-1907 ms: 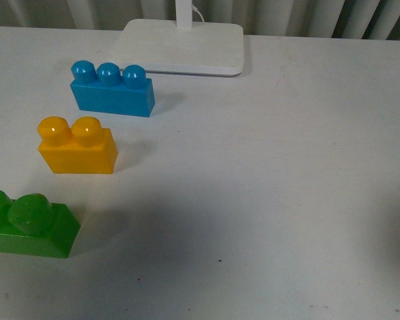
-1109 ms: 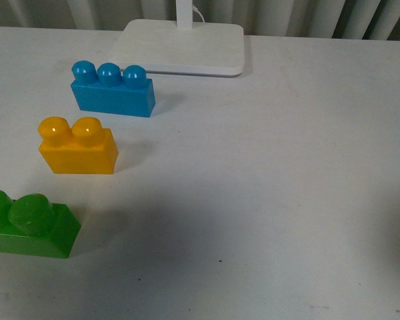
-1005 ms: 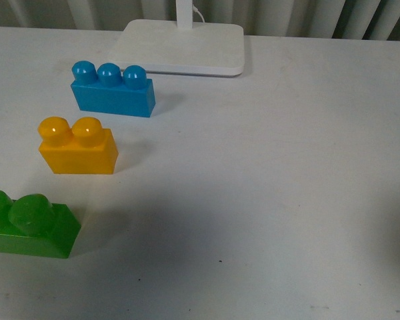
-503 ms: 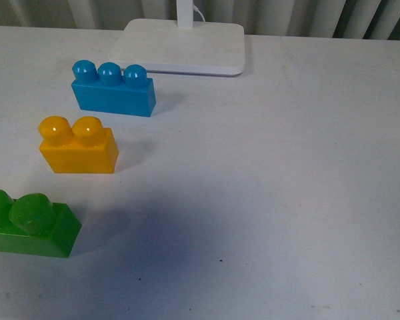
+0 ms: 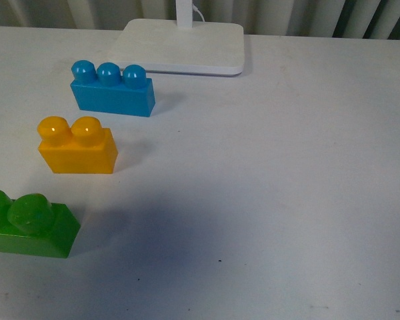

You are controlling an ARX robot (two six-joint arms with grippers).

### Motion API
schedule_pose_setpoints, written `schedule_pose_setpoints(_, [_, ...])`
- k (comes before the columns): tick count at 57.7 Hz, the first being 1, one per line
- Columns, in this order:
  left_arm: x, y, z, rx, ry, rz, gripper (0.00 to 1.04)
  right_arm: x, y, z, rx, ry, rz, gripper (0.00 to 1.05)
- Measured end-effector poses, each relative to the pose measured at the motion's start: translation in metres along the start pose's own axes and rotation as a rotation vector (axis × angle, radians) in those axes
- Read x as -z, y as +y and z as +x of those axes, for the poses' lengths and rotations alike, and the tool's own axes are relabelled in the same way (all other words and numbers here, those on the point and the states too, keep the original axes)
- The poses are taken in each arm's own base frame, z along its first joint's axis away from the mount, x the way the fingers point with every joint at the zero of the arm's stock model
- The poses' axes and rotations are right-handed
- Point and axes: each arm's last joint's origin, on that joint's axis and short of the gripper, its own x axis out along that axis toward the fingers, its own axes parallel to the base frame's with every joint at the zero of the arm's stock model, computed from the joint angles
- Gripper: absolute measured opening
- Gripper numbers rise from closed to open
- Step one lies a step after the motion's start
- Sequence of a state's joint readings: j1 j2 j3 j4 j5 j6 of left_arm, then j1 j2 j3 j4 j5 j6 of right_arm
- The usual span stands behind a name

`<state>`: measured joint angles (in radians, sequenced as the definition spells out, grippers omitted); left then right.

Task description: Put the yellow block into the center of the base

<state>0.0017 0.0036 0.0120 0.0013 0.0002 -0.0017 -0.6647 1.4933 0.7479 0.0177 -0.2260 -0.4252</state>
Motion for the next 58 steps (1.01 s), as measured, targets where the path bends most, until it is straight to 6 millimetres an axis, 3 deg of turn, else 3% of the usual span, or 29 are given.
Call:
schedule_pose_setpoints(18, [0.0, 0.0, 0.0, 0.0, 0.0, 0.0, 0.98, 0.006, -0.001, 0.031, -0.022, 0.073, -0.029, 0.96])
schedule_pose_setpoints(33, [0.0, 0.0, 0.0, 0.0, 0.0, 0.0, 0.98, -0.003, -0.004, 0.047, -0.009, 0.071, -0.039, 0.96])
schedule_pose_setpoints(58, [0.0, 0.0, 0.0, 0.0, 0.0, 0.0, 0.98, -0.005, 0.011, 0.05, -0.081, 0.112, -0.114, 0.96])
